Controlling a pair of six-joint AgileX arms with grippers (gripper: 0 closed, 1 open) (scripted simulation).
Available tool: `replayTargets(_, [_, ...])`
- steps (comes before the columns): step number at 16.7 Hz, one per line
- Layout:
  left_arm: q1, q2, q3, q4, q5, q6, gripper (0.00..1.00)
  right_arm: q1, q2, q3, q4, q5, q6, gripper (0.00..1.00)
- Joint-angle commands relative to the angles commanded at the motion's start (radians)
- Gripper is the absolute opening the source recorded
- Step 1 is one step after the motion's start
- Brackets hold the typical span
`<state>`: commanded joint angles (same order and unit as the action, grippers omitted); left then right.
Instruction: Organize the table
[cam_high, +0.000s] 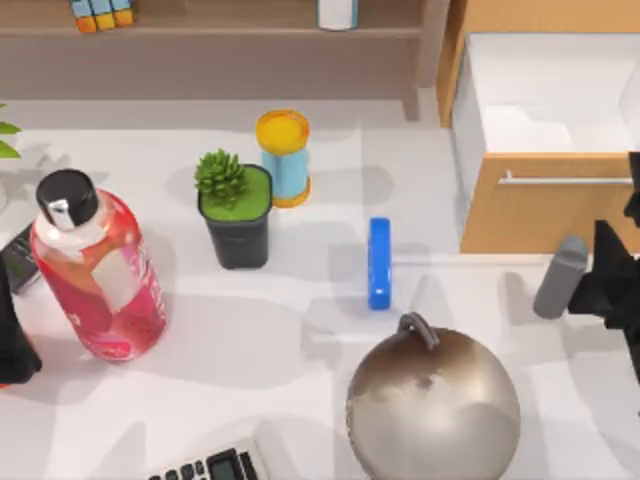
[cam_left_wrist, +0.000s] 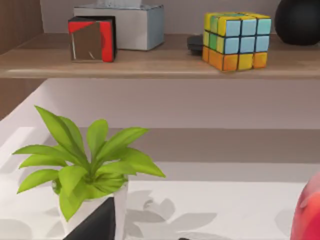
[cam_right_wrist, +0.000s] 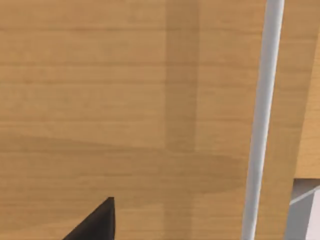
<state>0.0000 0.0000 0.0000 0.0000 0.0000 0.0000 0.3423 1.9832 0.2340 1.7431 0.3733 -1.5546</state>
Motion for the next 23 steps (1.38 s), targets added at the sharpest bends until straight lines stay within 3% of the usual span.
replayTargets(8, [0.000,0.000,0.000,0.000,0.000,0.000,1.00,-0.034,0.011,0.075,-0.063,-0.033,-0.001,1.00])
replayTargets(21, [0.000,0.000,0.000,0.000,0.000,0.000,1.00,-0.034,0.011,0.075,-0.063,-0.033,-0.001,0.02])
replayTargets(23, [0.000,0.000,0.000,0.000,0.000,0.000,1.00,-0.034,0.011,0.075,-0.063,-0.033,-0.001,0.00])
